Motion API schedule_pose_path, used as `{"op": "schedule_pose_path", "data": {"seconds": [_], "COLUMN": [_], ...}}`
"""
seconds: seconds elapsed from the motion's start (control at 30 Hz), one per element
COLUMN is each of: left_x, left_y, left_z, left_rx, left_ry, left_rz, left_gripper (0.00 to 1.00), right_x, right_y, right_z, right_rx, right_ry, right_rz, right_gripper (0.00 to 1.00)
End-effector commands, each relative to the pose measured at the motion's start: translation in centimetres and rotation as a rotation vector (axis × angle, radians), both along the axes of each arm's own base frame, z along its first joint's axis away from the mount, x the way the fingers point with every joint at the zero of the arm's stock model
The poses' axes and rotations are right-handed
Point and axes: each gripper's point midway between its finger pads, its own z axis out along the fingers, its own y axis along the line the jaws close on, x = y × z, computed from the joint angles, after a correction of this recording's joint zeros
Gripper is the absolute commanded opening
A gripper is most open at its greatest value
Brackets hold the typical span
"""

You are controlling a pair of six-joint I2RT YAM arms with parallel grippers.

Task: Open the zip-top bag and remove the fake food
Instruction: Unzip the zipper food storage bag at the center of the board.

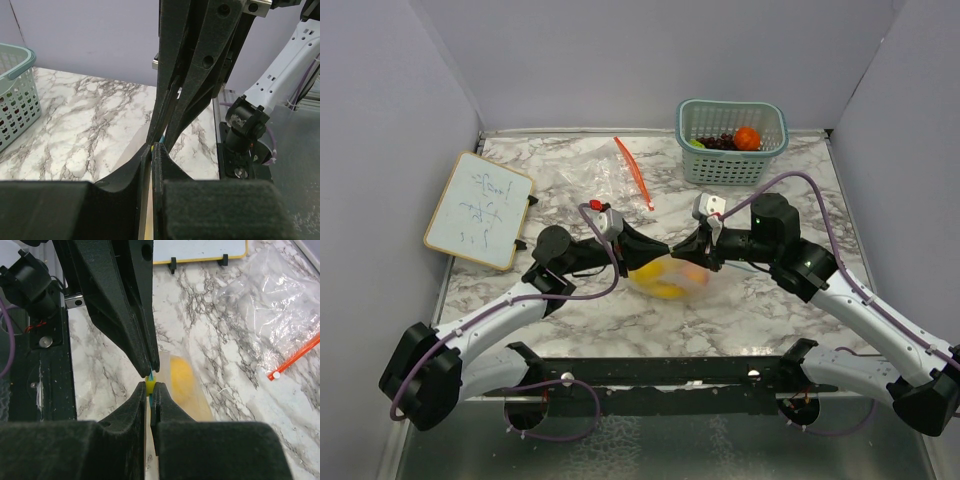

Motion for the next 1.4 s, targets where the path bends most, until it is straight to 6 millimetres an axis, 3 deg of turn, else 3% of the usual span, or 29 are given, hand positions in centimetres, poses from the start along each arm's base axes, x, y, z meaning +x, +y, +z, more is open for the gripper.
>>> {"op": "schedule_pose_path", "data": {"seconds": [0.0,0.03,0.17,0.3,0.77,1.1,1.37], "left_x": [-0.5,-0.5,-0.2,0.5,4.0,9.1,14.7], "left_y": [-0.1,-0.1,0.0,1.4,3.7,6.9,11.4], "left_z": [0.1,0.1,0.8,1.9,1.7,1.4,1.4], "left_rx": [-0.015,-0.019,-0.048,-0.124,-0.152,-0.134,-0.137], "left_ry": [-0.01,-0.007,-0.008,-0.038,0.026,0.107,0.198], "left_rz": [-0.037,-0.039,-0.017,0.097,0.332,0.519,0.742], "left_gripper": [0.05,0.0,0.0,0.0,0.0,0.0,0.0], "right_x": [0.0,0.0,0.0,0.1,1.1,1.5,0.4], "right_y": [0.0,0.0,0.1,0.1,-0.7,-2.7,-3.6], "right_z": [0.2,0.3,0.6,-0.1,-1.8,-3.5,-3.6], "right_rx": [-0.006,-0.006,-0.003,-0.002,-0.028,-0.022,0.013], "right_ry": [-0.012,-0.013,-0.017,-0.005,0.026,0.084,0.113], "right_rz": [0.007,0.009,0.009,0.004,-0.089,-0.239,-0.266], "right_gripper": [0.02,0.02,0.02,0.02,0.02,0.02,0.02]}}
